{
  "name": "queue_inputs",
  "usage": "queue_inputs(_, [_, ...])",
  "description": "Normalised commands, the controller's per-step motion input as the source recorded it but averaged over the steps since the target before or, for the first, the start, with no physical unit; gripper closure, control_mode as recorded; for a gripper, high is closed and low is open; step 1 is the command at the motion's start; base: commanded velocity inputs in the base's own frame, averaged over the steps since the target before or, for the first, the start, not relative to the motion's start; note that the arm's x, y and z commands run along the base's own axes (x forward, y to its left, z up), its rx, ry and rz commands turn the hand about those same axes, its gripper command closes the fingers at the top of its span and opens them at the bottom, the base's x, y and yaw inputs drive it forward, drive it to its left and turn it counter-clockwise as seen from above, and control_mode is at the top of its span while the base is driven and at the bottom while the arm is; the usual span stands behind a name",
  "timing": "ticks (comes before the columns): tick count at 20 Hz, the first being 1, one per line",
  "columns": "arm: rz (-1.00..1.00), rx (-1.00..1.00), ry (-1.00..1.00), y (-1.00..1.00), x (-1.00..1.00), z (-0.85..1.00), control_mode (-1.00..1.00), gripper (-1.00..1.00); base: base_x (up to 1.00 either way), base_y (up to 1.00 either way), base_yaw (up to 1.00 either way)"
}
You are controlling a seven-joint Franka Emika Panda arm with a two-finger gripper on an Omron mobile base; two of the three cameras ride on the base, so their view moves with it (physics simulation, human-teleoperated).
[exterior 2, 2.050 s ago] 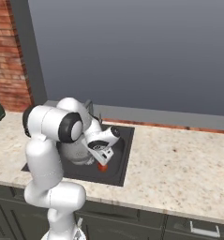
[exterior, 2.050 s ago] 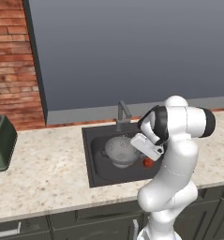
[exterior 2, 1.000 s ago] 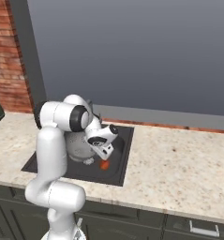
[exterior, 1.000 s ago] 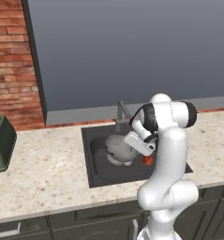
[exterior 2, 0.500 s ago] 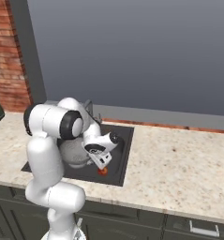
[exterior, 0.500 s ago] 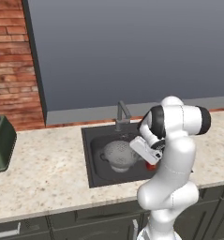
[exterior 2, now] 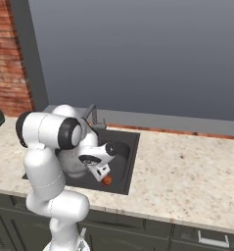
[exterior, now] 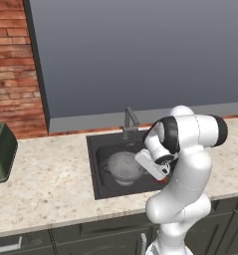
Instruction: Pick the strainer and colander and place them in the sink. Then turn on the water.
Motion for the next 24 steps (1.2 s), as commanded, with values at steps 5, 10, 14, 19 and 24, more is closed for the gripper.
queue_inputs(5, [0.00,0.00,-0.07,0.34,0.19,0.00,-1.00,1.00,0.00,0.00,0.00])
queue_inputs(10, [-0.01,0.00,0.00,0.05,0.12,0.00,-1.00,1.00,0.00,0.00,0.00])
queue_inputs(14, [-0.05,-0.04,0.00,0.00,0.18,0.00,-1.00,1.00,0.00,0.00,0.00])
queue_inputs(19, [-0.10,-0.05,0.00,0.18,0.21,0.02,-1.00,-1.00,0.00,0.00,0.00])
queue_inputs(24, [-0.11,-0.01,0.00,0.00,0.05,0.06,-1.00,-1.00,0.00,0.00,0.00])
